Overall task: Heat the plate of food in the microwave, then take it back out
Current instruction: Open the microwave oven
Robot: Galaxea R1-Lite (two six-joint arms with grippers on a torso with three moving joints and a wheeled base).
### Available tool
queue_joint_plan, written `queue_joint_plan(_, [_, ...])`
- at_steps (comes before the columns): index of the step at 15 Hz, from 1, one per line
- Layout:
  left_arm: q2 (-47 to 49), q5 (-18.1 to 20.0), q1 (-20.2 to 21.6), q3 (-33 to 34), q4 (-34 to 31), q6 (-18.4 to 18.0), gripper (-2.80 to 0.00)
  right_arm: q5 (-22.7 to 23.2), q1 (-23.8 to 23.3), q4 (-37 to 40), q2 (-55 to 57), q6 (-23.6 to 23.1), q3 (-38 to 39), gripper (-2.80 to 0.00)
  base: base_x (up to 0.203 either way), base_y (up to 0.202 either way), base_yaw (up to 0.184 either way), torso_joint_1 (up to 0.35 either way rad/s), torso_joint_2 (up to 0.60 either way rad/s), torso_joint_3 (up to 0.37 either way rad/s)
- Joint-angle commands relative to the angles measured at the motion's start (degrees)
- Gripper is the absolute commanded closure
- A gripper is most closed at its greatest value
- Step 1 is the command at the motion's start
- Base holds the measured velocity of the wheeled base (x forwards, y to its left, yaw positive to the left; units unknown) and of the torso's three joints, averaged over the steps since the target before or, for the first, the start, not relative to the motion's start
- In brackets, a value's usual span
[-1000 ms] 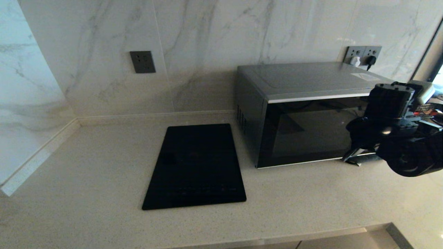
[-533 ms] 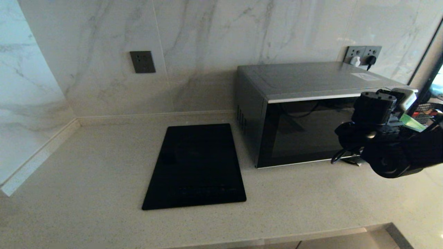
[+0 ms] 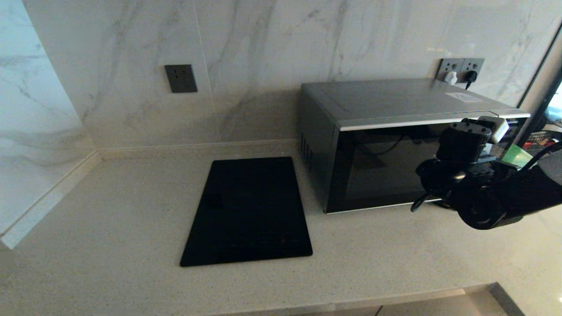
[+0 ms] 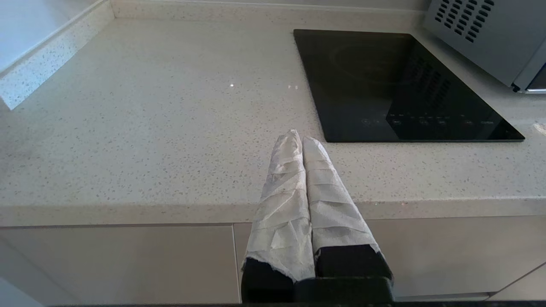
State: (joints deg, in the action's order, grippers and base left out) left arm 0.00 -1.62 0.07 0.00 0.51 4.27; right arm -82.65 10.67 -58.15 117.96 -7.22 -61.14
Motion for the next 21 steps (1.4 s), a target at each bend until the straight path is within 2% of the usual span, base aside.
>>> queue_joint_plan(1, [0.09,-0.05,0.01,0.00,0.02,0.04,0.00,-0.05,0.66,-1.68,2.07,-0.24,-1.02,-2.80,0.000,0.000,0.000,0.000,0.00,0.000])
queue_joint_plan(9, [0.09,-0.05,0.01,0.00,0.02,0.04,0.00,2.28,0.28,-1.88,7.11,-0.24,-5.90,-2.80,0.000,0.000,0.000,0.000,0.00,0.000])
queue_joint_plan(13, [0.09,-0.05,0.01,0.00,0.02,0.04,0.00,2.74,-1.57,-1.72,10.08,-0.59,-10.10,-2.80,0.000,0.000,0.000,0.000,0.00,0.000])
queue_joint_plan(16, [0.09,-0.05,0.01,0.00,0.02,0.04,0.00,2.40,-2.94,-1.79,10.86,-2.84,-10.41,-2.80,0.000,0.000,0.000,0.000,0.00,0.000])
queue_joint_plan(21, [0.09,-0.05,0.01,0.00,0.02,0.04,0.00,2.14,-3.38,-1.79,10.66,-2.88,-10.06,-2.80,0.000,0.000,0.000,0.000,0.00,0.000])
